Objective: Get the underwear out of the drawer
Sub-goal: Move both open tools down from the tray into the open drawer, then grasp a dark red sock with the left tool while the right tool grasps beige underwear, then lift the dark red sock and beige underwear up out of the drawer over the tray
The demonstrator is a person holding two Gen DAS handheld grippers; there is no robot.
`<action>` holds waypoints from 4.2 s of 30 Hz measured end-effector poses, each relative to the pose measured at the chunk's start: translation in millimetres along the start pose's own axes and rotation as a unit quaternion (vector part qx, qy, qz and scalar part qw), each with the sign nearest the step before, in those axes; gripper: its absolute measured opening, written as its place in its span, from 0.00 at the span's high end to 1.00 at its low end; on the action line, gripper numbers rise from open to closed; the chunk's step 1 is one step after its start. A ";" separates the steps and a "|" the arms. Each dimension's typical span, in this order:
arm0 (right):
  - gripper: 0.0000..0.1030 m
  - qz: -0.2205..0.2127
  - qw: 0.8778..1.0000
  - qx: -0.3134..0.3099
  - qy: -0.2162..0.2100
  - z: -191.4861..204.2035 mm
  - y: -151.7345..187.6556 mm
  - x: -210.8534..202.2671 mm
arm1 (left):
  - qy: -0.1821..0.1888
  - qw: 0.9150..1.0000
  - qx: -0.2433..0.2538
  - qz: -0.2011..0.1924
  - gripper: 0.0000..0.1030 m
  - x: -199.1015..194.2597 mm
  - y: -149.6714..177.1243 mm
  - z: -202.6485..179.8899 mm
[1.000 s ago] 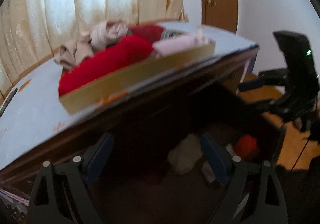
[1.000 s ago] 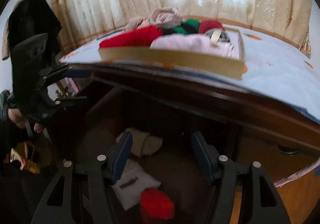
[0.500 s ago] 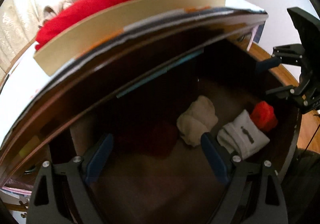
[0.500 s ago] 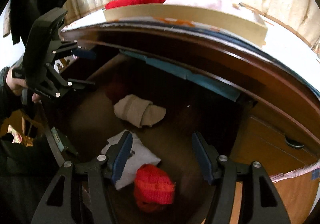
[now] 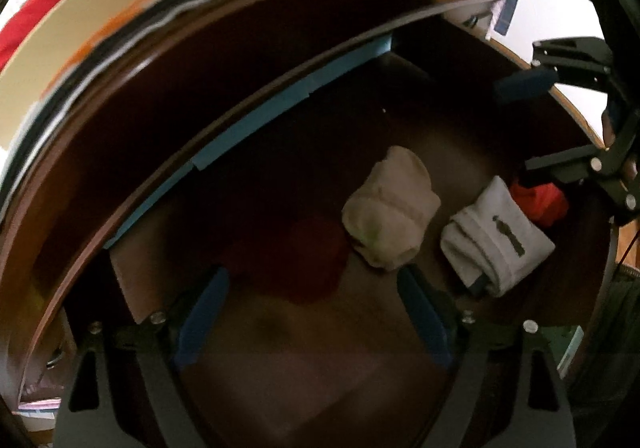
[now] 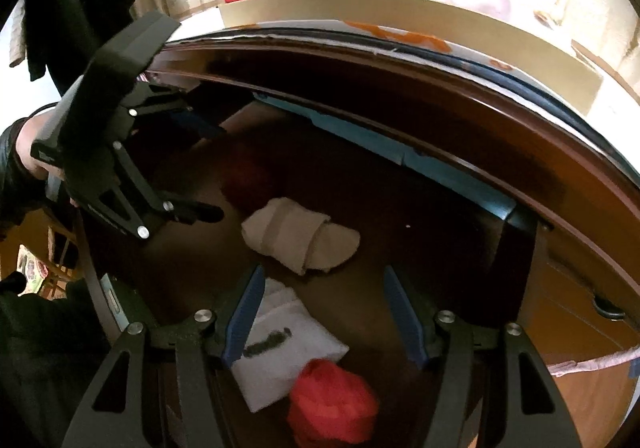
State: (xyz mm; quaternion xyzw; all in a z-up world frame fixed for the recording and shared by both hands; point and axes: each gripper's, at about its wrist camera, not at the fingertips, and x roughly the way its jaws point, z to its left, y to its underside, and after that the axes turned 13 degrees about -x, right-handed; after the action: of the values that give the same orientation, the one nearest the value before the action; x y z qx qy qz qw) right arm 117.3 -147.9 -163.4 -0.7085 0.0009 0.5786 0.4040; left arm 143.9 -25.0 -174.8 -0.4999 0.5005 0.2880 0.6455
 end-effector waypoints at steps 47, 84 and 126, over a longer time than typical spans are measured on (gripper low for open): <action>0.38 0.093 0.993 -0.076 -0.019 30.3 -53.3 66.5 | 0.026 0.995 -0.096 -0.018 0.73 -21.2 34.3 38.0; 0.65 0.119 0.988 -0.080 -0.049 22.1 -78.0 105.1 | 0.028 0.992 -0.117 -0.048 0.73 -26.4 40.9 40.2; 0.65 -0.054 0.996 -0.066 -0.023 22.2 -54.8 4.4 | -0.040 0.974 -0.133 -0.177 0.73 -69.9 59.2 50.9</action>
State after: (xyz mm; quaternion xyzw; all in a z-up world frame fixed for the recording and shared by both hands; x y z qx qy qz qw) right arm 126.3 -96.2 -135.8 -0.7195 -0.0849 0.5706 0.3868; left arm 87.2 51.3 -130.7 -0.6505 0.3347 0.2527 0.6332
